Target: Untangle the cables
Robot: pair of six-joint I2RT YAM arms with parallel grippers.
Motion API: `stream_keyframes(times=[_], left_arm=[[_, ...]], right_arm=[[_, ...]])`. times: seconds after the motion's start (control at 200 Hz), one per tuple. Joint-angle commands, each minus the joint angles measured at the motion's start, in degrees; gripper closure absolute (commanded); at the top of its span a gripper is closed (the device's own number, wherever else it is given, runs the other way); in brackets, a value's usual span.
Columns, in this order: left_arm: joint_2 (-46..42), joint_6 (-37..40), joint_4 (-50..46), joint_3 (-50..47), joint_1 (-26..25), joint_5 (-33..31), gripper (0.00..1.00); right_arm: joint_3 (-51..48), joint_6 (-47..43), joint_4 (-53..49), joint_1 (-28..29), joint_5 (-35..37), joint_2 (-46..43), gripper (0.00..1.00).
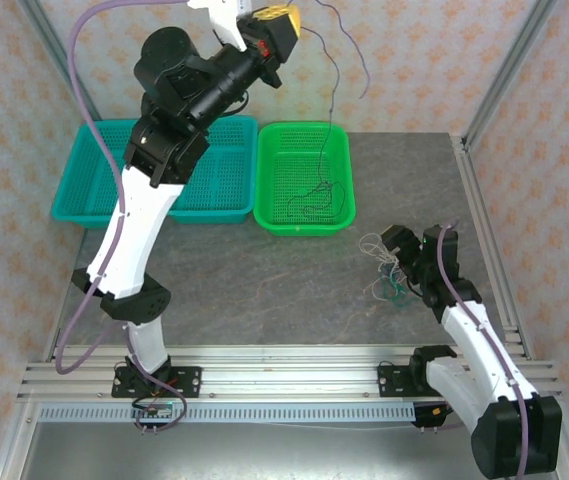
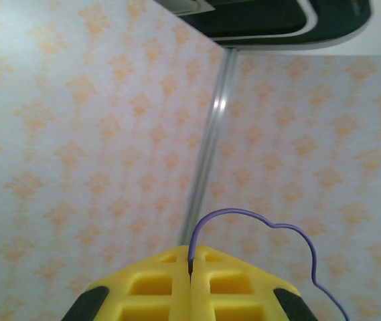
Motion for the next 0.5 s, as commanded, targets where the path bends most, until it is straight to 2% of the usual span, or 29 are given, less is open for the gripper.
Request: stream_keyframes(times=[0.0,0.085,0.145,0.34,0.495], left_arm=[[5.4,8.4,-1.1,0.6,-0.5,-12.4,1.0],[9.5,10.8,-1.5,1.1,-0.4,-20.3,1.0],[12.8,11.9,-2.4,2.1,0.3,-22.8,1.0],[21.1,6.2,-10.6,3.9,3.5,-21.7,1.0],[23.3,2.5,-12.0,-2.6,4.2,-20.0,1.0]], right_arm=[[-0.9,0.4,-0.8,0.1,-0.7,-1.5,0.14],[-1.2,0.4,-1.2,0.1,-0.7,-2.2,0.14],[-1.4,0.4,-1.3,0.1,-0.7,-2.6,0.14],[-2.0,0.2,-2.1,0.1,-0.3,-3.4,0.14],[-2.0,0.3,-2.1,0.1,0.0,-3.5,0.14]])
